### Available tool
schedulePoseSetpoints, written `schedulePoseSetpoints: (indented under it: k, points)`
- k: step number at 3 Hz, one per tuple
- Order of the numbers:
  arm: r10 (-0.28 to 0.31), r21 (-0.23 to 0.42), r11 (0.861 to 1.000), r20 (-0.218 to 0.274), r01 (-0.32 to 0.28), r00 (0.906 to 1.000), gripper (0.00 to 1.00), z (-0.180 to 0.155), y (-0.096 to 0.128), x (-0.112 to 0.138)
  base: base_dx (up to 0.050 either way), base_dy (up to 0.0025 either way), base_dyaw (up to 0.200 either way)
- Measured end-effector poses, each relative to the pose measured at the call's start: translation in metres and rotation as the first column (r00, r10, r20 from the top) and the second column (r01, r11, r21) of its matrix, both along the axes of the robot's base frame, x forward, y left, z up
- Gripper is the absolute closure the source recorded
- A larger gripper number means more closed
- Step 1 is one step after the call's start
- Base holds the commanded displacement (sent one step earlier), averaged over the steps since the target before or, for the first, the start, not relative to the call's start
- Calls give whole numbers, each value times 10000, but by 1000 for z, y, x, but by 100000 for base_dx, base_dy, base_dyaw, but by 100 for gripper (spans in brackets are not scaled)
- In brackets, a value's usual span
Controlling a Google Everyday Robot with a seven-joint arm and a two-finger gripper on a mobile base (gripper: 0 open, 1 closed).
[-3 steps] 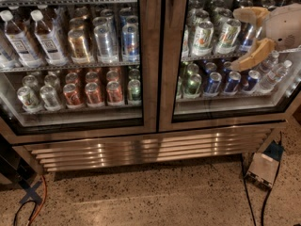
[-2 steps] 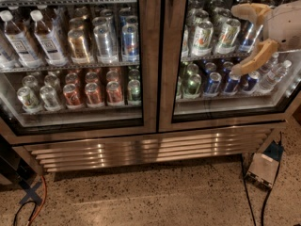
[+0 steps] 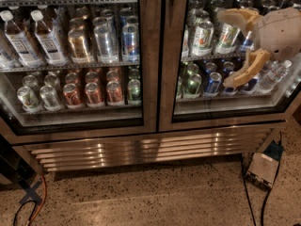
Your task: Open right fridge door
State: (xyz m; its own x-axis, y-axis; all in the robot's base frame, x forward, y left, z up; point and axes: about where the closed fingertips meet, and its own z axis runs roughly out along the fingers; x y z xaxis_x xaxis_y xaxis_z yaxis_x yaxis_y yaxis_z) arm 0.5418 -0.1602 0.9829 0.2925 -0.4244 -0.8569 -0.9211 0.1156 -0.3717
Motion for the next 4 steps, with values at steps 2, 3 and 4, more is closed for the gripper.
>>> schedulePoseSetpoints:
  k: [2, 3, 4]
  points:
    - [182, 102, 9998, -34, -182, 9998, 0, 8, -1, 12, 0, 0, 0]
    - [471, -581, 9970, -643, -509, 9968, 0, 32, 5, 64, 0, 0, 0]
    - [212, -439, 9988, -18, -213, 9998, 0, 58, 0, 72, 0, 0, 0]
